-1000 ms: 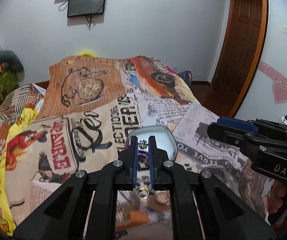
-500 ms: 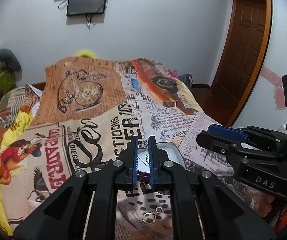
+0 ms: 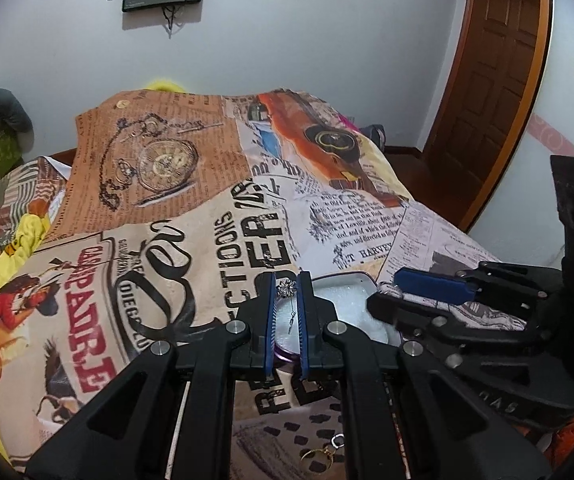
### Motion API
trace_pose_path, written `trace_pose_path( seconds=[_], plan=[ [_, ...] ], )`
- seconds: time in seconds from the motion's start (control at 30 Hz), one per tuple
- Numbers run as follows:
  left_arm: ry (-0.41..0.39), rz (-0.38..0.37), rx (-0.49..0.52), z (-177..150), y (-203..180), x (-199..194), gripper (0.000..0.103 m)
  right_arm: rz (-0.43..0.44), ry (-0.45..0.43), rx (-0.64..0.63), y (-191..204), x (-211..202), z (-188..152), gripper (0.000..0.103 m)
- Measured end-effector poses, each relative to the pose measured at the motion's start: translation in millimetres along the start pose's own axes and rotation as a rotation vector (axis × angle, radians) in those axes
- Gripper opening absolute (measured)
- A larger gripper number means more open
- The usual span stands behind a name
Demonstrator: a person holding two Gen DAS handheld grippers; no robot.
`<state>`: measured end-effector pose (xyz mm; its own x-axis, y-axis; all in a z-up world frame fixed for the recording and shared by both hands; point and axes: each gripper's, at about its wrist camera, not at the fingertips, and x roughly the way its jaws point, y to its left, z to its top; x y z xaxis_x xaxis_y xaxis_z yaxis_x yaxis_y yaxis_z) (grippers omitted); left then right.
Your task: Organize jewelry
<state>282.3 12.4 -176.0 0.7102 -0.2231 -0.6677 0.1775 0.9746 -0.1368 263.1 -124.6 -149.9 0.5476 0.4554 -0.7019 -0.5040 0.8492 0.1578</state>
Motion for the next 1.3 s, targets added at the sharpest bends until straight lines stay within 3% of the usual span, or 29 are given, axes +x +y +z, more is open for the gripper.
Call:
trace_pose_path(
  seconds=[0.57,1.03,1.3],
  plan=[
    [0.108,-0.084,-0.012,-4.9,-2.8,27.0,0.008,0.024,0.062,-0.027,-0.6,14.3,-8.9,0.028],
    [0.100,-0.051,-0.013,1.8,-0.8,0.0,0.009,0.034,0.104,-0.028,2.5,11.9,-9.1,0.030],
    [0.085,-0.024,0.008,-4.4,-5.3,-29.4,0.024,0.012,0.074,-0.024,5.8,-12.6,-6.9,0.030]
  ],
)
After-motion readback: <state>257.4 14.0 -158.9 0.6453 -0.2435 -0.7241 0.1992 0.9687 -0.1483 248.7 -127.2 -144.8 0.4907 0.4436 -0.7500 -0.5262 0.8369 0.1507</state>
